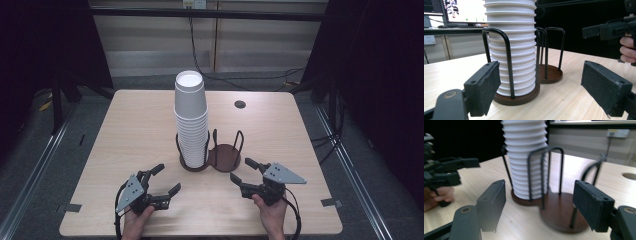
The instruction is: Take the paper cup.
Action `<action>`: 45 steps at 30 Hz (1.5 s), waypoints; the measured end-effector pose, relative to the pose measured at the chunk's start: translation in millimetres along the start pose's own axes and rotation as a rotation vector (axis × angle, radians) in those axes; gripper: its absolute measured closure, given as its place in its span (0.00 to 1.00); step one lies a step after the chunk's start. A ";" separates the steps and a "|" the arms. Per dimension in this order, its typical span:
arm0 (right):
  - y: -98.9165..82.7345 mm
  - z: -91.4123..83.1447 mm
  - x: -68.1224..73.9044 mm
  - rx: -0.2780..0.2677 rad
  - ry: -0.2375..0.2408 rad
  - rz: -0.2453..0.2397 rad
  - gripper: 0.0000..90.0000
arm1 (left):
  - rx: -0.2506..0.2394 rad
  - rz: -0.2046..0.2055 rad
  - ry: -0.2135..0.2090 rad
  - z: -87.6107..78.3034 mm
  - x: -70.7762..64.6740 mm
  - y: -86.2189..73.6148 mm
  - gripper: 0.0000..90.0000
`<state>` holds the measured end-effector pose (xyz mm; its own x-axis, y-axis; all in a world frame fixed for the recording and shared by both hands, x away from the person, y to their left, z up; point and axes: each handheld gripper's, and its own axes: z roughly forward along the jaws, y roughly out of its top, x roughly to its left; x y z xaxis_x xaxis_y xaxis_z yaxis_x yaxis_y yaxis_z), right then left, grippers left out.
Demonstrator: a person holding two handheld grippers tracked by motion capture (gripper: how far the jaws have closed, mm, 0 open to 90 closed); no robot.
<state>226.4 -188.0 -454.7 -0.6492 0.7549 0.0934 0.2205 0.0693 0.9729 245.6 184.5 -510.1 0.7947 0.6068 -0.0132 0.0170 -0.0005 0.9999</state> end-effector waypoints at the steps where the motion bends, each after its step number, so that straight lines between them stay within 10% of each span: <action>1: 0.0 0.0 0.0 0.000 0.000 0.000 0.30 | 0.000 0.000 0.000 0.0 0.0 0.0 0.17; 12: 40.7 17.0 3.4 0.029 0.100 -0.012 0.22 | -0.001 0.000 -0.006 0.0 0.1 0.0 0.17; 29: 97.5 38.5 -6.8 0.059 0.129 -0.057 0.18 | -0.001 -0.002 -0.012 -0.1 0.2 -0.1 0.17; 45: 137.3 53.6 -3.6 0.095 0.180 -0.115 0.31 | 0.000 -0.002 -0.008 -0.1 0.1 -0.1 0.18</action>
<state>298.0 -146.3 -332.8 -0.7915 0.6105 0.0277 0.1995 0.2152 0.9560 245.6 184.6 -510.2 0.7993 0.6008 -0.0151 0.0183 0.0008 0.9998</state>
